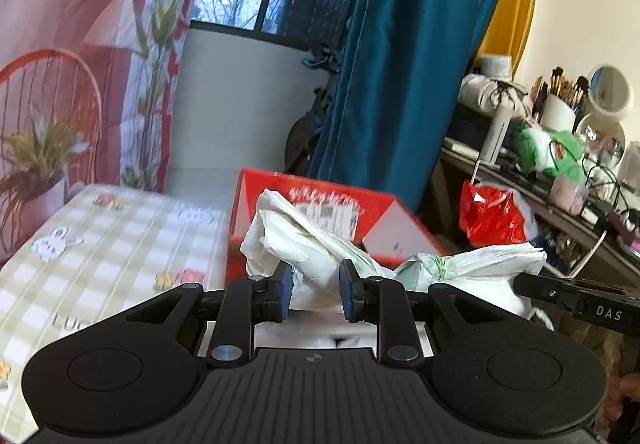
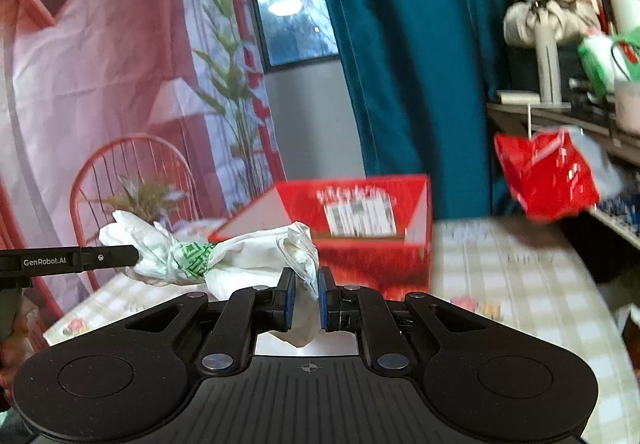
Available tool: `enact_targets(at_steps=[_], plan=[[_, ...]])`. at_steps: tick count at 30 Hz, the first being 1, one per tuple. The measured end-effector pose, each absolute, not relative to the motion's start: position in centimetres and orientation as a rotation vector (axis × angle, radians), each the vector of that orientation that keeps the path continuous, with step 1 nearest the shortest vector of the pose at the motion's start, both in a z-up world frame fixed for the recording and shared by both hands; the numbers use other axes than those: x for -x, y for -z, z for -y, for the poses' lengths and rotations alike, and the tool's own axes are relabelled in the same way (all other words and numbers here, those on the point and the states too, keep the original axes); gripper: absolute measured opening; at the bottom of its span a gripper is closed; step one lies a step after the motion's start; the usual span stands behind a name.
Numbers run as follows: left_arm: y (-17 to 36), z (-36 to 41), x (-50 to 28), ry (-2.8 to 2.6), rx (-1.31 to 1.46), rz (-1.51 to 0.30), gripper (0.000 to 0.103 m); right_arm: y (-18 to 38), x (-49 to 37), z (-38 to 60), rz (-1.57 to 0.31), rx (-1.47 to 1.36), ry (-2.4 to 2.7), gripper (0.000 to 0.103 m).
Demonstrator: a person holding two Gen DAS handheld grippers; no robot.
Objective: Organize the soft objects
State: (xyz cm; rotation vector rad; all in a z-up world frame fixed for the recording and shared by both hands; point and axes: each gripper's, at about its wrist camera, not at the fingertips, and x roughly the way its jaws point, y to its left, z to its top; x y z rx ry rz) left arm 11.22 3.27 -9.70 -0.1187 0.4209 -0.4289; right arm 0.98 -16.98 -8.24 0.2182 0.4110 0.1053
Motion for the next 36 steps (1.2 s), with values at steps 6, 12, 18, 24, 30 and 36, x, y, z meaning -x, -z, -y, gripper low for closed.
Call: enact_targets(at_steps=[6,12,18,24,30,36], plan=[[7.5,-1.2,-14.6,0.445,0.090,-0.394,0.026,6.3,-3.9,18.4,-0.386,-0.190,-0.107,0.011],[6.9,1.3,-20.1,0.475,0.052,-0.428,0.026,6.3,-9.1,20.1,-0.422,-0.186,-0.076,0.010],[8.9,3.3,-25.1,0.468,0.011,-0.516,0.026,8.1,-14.6,21.5,-0.463,-0.188,-0.031,0.010],[11.2,3.5,-28.1,0.444,0.004,-0.602,0.026,10.7,-18.7,21.5,-0.534,-0.126,-0.011,0.010],[12.2,3.7,-28.9,0.436,-0.030,-0.616,0.026,12.8,-20.5,21.2,-0.582,-0.116,0.007,0.010],[12.8,3.6,-28.8,0.447,-0.030,-0.660,0.064,13.6,-20.9,21.0,-0.607,-0.103,0.029,0.024]])
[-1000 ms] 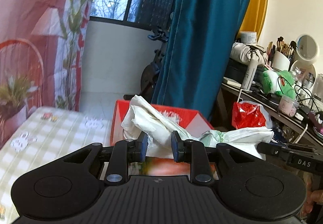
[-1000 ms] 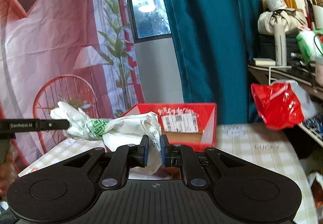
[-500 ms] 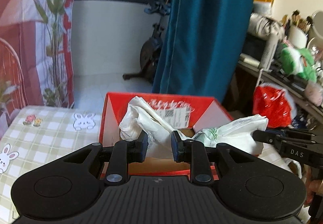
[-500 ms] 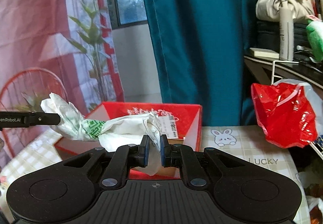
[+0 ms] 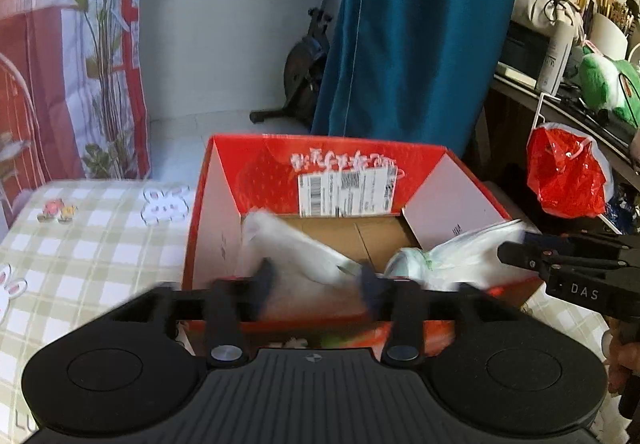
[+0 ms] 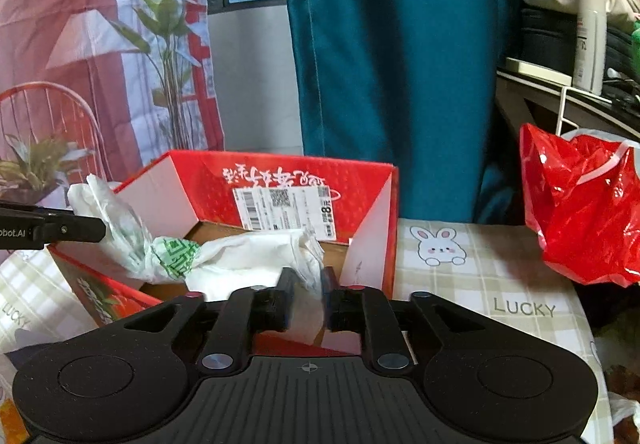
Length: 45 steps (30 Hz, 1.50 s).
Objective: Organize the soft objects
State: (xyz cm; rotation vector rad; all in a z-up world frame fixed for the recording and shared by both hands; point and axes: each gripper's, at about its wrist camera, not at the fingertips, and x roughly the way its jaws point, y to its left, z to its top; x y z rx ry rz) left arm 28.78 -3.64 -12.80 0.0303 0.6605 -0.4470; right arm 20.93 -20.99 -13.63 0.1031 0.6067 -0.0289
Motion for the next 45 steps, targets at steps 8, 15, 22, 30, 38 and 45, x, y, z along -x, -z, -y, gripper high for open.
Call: enact_targets(at_steps=[8,15,22,30,38,45], plan=[[11.8,3.5,-27.0,0.476,-0.041,-0.665,0.068,13.2,-19.3,20.8,-0.600,-0.150,0.037,0.033],[11.0,2.2,-24.9,0.478,0.002,-0.700,0.066,12.1,-17.0,19.4,-0.592,-0.184,-0.016,0.033],[10.4,0.0,-20.6,0.480,0.018,-0.678,0.066,10.9,-13.0,18.2,-0.546,-0.269,-0.066,0.033],[11.7,-2.7,-14.8,0.454,0.071,-0.672,0.066,11.0,-7.5,17.0,-0.525,-0.292,-0.085,0.033],[14.9,-3.1,-11.1,0.451,0.051,-0.723,0.066,12.8,-3.5,15.8,-0.579,-0.278,-0.112,0.033],[16.4,-4.4,-11.3,0.410,0.097,-0.778,0.066,15.0,-2.4,15.0,-0.699,-0.265,-0.123,0.033]])
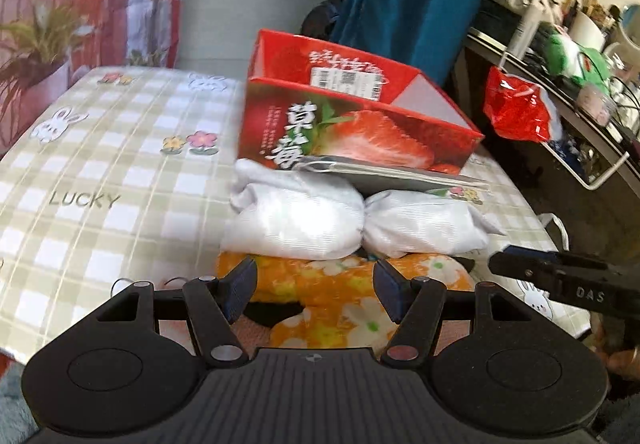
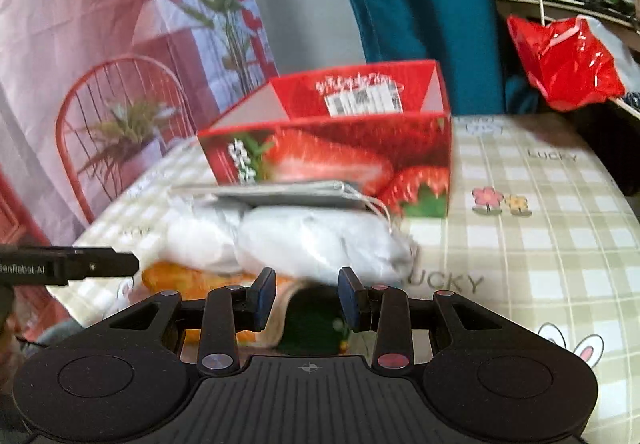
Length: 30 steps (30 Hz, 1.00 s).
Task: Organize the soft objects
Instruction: 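Move both grippers back down to the orange floral cloth, then close both grippers on the orange floral cloth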
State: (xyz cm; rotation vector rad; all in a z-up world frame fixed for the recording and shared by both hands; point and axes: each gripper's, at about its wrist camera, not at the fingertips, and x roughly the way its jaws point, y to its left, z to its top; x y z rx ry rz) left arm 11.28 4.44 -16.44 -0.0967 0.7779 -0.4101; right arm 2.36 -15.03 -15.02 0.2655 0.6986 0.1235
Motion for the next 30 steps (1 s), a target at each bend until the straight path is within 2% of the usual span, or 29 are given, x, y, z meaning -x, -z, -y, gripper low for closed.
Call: enact_targets(at_steps=[30], plan=[[21.3,-4.5,-12.9,0.478,0.216,-0.968,0.067,16.7,-4.7,11.8,-0.807,-0.178,-0.259,0.035]])
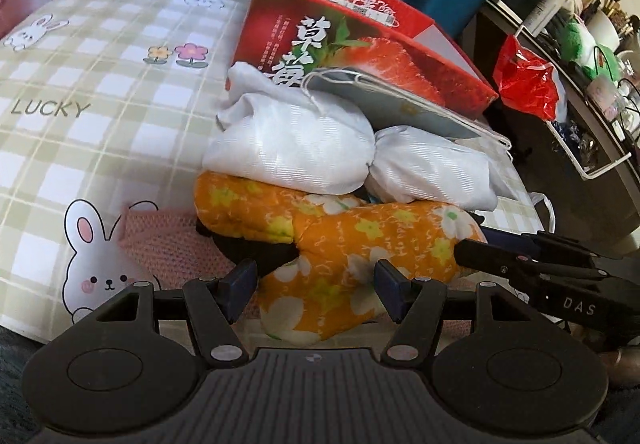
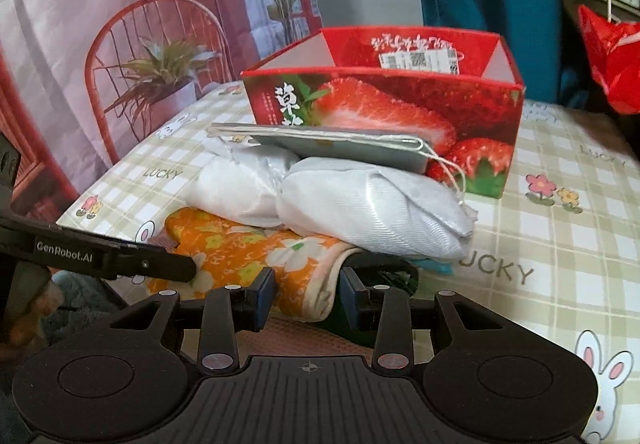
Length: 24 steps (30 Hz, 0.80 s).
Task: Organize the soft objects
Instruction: 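Close both grippers on the orange floral cloth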
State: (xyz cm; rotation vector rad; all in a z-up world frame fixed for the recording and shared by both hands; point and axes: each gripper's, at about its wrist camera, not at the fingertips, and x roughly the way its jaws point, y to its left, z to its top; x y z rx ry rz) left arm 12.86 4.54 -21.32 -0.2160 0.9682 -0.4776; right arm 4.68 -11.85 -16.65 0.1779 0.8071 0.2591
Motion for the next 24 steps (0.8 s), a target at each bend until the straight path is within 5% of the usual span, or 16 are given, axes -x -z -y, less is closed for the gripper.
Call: enact_targets(at_steps=[6,10,14,18,20,24], plan=[[21.3,-4.2,-12.6,0.501,0.199,-0.959,0.065,17.2,-5.7,12.0,-0.820,-0.199,-0.270,0.034],[21.0,-4.2,-12.5,0.504,0.182,-0.939,0.041,17.1,-5.5,11.9,-0.814,-0.189,-0.266,0.026],[20.7,-4.3,-12.2,0.526,0.182,-0.915,0.034,16.9,-5.1,12.1,-0.799,-0.193,-0.252,0.022],[20.6,-4.4,-12.3,0.520,0.193,-0.918,0.036,16.3,-4.6,11.9,-0.765,-0.171,-0.248,0.020],[20.7,-5.0,-12.5,0.496,0.233,-0.923,0.048,16.1,-4.4,12.0,-0.757,-0.169,-0.254,0.017],[20.3,-6.3,-12.6,0.414,0.276,-0.889,0.053,16.4,-4.3,12.5,-0.759,-0.199,-0.257,0.016]])
